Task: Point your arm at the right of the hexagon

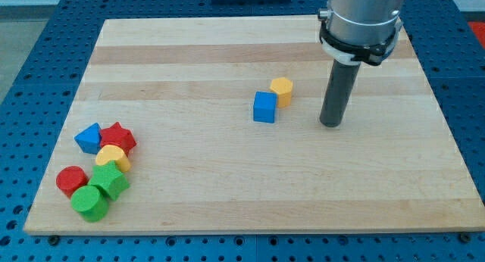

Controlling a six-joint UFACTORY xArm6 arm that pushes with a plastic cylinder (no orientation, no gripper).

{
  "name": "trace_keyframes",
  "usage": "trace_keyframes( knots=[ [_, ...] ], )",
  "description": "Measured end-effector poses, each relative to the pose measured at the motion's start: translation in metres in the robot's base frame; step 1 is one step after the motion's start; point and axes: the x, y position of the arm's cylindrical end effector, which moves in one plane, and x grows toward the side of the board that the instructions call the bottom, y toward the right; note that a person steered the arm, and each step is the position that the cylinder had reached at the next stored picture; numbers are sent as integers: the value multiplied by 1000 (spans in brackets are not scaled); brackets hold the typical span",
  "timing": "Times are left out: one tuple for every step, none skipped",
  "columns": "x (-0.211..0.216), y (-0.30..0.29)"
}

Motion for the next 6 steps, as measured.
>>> trace_keyframes(
  knots=[
    [0, 0],
    [0, -4],
    [-5, -20],
    [-12, -28],
    [-20, -28],
    [-31, -40]
  ],
)
